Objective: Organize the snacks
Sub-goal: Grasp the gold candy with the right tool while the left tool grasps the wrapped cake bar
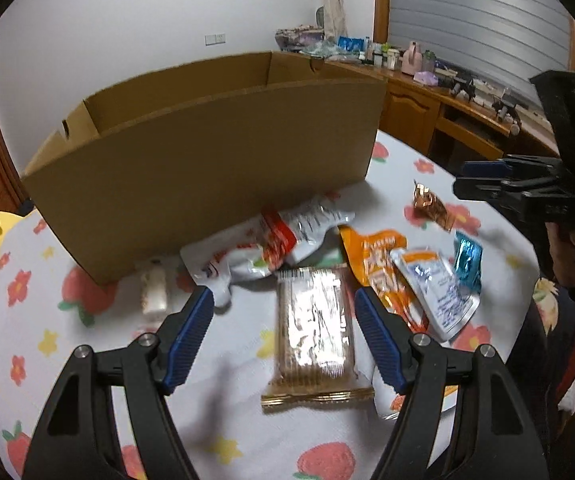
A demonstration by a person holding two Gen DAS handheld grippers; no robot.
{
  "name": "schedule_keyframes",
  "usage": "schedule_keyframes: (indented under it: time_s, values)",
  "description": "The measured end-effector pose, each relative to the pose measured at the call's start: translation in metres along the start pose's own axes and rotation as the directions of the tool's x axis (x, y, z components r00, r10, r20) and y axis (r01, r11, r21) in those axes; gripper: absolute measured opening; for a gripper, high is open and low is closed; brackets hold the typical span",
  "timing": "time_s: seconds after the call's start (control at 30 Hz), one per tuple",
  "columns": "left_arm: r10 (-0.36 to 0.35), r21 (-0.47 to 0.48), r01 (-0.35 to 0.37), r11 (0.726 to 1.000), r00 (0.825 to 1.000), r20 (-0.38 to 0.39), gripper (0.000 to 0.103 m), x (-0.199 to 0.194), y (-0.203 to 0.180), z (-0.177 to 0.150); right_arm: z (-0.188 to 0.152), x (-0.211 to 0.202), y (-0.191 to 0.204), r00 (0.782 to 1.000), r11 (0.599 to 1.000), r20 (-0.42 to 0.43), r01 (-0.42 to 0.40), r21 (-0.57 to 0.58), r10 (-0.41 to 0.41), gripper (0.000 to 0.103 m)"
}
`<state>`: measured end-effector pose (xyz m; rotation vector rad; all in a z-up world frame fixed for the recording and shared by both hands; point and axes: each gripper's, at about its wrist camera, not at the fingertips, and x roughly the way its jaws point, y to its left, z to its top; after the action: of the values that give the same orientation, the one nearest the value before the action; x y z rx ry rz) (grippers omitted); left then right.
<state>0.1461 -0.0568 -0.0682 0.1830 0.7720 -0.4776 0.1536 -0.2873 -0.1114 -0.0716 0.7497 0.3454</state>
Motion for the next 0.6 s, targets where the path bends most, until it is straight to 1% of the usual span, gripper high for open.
schedule_keyframes:
  time_s: [0.17,0.23,0.4,0.5,0.6]
  values:
    - [-0.01,-0.003,0.01,1.0,1.0,-0.017,0.074,0.009,-0.003,-0.009,-0.008,0.03,-0.012,0.998,1.0,-0.063,0.0,0.006,0.0,0.054]
    - [-0.011,-0.01,0.011,1.0,1.0,-0.023,0.073,0.011,-0.003,-0.011,-0.01,0.038,-0.016,0.997,1.0,-0.083,0.003,0.007,-0.003,0.049]
    - [-0.014,-0.017,0.014,1.0,1.0,-0.028,0.073,0.014,-0.003,-0.016,-0.012,0.053,-0.021,0.993,1.0,-0.114,0.016,-0.002,-0.016,0.039]
    - [-0.01,-0.013,0.01,1.0,0.999,-0.031,0.073,0.015,-0.004,-0.018,-0.012,0.055,-0.022,0.994,1.0,-0.11,0.02,-0.004,-0.021,0.036]
    - [-0.002,-0.006,0.002,1.0,0.999,-0.034,0.073,0.017,-0.005,-0.019,-0.013,0.055,-0.023,0.995,1.0,-0.1,0.019,0.003,-0.019,0.036]
